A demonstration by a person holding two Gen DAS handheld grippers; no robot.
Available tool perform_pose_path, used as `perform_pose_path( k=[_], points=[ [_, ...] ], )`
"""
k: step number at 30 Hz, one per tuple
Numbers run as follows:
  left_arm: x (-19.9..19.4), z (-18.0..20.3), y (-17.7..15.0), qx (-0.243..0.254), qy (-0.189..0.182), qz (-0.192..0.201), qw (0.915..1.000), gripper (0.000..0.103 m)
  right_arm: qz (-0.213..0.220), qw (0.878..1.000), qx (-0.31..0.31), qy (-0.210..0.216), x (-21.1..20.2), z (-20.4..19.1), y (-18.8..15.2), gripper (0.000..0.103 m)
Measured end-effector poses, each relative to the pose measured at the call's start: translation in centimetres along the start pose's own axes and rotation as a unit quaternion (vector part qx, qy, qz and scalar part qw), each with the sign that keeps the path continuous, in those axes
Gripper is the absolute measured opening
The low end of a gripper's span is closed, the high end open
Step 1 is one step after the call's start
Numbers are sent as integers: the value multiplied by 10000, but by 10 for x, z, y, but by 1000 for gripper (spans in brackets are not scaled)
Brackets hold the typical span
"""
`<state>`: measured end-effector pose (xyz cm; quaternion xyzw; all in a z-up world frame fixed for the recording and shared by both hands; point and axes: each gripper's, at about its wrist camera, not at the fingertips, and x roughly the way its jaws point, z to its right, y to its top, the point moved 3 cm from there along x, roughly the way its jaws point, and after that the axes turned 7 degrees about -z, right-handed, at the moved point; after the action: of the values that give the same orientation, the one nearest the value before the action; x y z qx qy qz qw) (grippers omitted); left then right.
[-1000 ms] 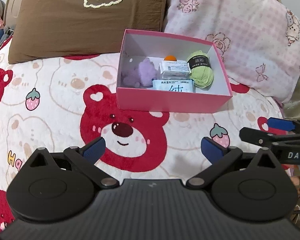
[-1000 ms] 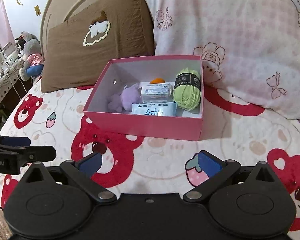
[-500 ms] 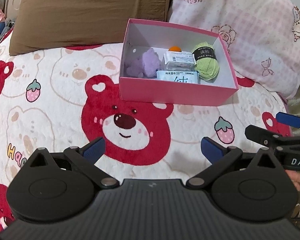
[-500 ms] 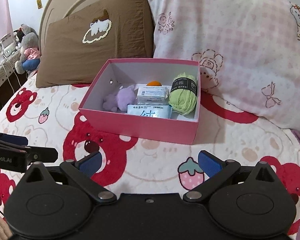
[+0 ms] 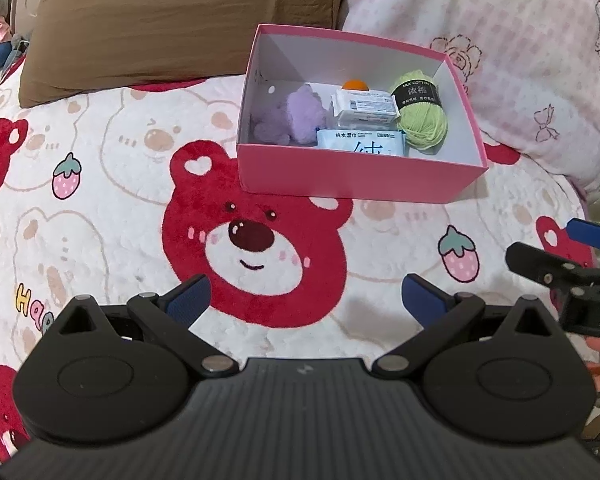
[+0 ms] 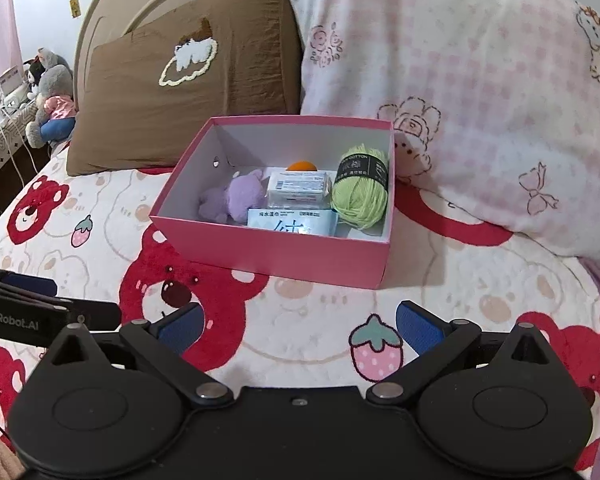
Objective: Organize objects
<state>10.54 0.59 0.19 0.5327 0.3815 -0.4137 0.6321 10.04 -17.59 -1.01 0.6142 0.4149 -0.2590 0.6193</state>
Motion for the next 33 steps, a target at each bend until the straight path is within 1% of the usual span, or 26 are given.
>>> perform_pose_path(
  k=[10, 33],
  points=[
    [-3, -3, 2, 19, 81, 68, 9999, 103, -12, 9998, 180, 59, -1, 11, 0, 103],
    [-5, -5, 2, 35, 82, 86, 9999, 103, -105, 9999, 73, -78, 0, 10, -1, 103]
  ],
)
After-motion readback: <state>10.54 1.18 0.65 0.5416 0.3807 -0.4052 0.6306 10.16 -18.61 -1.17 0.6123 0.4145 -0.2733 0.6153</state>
